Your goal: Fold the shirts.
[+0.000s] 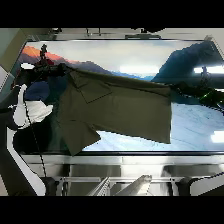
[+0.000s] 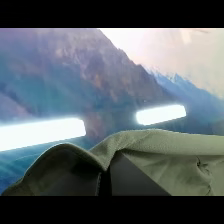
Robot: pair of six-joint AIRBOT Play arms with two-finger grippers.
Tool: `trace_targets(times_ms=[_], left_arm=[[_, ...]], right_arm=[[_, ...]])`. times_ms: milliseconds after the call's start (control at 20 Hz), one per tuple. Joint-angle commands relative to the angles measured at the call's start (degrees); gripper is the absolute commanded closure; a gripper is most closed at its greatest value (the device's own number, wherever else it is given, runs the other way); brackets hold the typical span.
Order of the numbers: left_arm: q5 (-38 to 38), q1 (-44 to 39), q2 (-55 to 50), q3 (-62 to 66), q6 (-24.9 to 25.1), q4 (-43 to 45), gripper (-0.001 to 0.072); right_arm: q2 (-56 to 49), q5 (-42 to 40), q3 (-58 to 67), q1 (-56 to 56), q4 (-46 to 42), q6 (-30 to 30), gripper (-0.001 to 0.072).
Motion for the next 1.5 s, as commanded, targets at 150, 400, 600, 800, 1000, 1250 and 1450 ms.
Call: trace_targets(times_ms=[150, 400, 600, 800, 1000, 1250, 1450], left_arm=[[0.44, -0.46, -0.02, -0.04, 0.09, 0.15, 0.0686], [1.44, -1.11, -0.02, -0.02, 0.09, 1.09, 0.0682], [-3.02, 0.9, 0.07, 1.75, -0.85, 1.07, 0.0003], [-10.05, 6.58, 3.17, 3.41, -5.77, 1.09, 0.0003], [-22.27, 13.2, 9.35, 0.63, -13.97, 1.16, 0.0004], [-35.47, 13.94, 20.2, -17.77, -20.85, 14.21, 0.0005], [-33.11, 12.35, 29.75, -34.99, -20.96, 23.93, 0.0004]], right_arm=[[-0.02, -1.01, 0.04, 0.66, -0.35, -0.13, 0.0662], [-0.02, -5.84, 0.07, 3.65, -0.37, -0.15, 0.0483], [1.38, -6.32, 0.52, 2.89, -0.94, -0.07, 0.0459], [7.43, -2.43, 0.57, -1.01, -10.45, 8.37, 0.0332], [14.62, 14.19, 0.52, -6.99, -19.85, 19.06, 0.0333], [21.38, 28.92, -8.37, -8.66, -34.25, 28.02, 0.0335], [27.08, 23.56, -21.81, -8.66, -45.88, 35.95, 0.0252]])
